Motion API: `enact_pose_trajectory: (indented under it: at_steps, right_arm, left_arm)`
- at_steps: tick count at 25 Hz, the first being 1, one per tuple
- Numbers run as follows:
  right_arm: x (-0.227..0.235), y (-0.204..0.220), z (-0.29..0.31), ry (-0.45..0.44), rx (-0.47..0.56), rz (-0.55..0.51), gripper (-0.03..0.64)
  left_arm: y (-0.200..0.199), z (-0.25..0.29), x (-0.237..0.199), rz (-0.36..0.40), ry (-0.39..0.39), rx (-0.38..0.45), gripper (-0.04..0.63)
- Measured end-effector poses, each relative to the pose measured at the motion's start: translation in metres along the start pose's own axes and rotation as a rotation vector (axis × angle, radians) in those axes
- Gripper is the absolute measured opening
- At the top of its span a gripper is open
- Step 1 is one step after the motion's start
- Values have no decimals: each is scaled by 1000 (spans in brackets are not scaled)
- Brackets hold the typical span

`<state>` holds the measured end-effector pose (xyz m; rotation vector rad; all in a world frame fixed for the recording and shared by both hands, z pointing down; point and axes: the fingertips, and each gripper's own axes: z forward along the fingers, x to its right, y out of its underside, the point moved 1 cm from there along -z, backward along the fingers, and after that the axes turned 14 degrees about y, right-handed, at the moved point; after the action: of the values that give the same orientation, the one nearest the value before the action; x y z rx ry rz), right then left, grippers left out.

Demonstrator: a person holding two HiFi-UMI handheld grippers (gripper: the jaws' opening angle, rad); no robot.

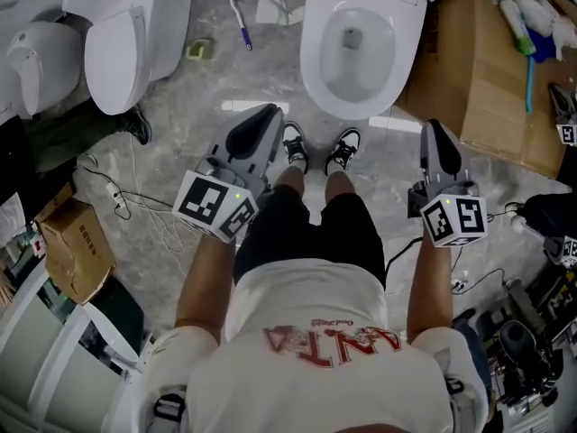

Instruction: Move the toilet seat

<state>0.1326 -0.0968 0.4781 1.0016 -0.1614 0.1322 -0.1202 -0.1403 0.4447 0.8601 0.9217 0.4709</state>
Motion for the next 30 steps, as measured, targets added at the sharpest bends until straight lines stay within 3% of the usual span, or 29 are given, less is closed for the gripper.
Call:
enact_pose_trajectory:
  at_steps: [2,5,8,11,22,26,30]
  right_arm:
    - [3,28,17,10,-50,18,25]
    - [11,70,41,22,-133,39,122]
    - [23,109,62,34,-206,64,159]
    - [38,144,81,55,-261,118,191]
    - [66,266,150,92,-417,310,267]
    - [71,306,167,108,-497,430,293]
    - [71,323,168,117,-538,476,295]
  left_arm:
    - [19,5,-18,-53,-2,-5,12]
    - [46,19,-41,-128,7,-6,18]
    - [74,38,-59,-161,16,-31,79]
    - [108,57,-78,-190,7,-65,88]
    - [251,117,-153,-329,-23,-271,137]
    - [290,135,-165,-426,-16,-316,160]
    - [317,143,-163,-528,-25,-333,169]
